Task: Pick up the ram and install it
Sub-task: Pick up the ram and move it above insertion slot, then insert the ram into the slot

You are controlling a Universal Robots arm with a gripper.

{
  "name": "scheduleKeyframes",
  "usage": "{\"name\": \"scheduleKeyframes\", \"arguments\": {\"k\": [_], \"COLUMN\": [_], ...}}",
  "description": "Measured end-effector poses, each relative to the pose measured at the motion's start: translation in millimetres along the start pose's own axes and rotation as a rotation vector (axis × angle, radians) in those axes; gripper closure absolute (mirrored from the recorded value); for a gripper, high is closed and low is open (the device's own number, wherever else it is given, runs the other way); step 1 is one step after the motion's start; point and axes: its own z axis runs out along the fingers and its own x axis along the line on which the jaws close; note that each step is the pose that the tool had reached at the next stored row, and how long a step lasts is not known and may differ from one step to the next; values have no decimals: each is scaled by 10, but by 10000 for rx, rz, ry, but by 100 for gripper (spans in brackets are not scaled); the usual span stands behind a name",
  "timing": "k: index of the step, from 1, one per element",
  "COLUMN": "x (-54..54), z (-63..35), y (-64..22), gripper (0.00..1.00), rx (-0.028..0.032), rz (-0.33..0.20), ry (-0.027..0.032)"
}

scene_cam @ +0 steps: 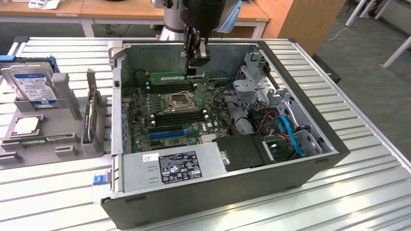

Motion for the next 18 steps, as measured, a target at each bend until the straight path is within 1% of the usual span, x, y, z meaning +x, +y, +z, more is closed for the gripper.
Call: {"name": "scheduleKeyframes", "arguments": {"k": [13, 18], "x": [0, 2], "z": [1, 54], "y": [0, -2], "gripper": [88, 88], "rx": [0, 1], "rz": [0, 0], "ry": [-1, -3]}}
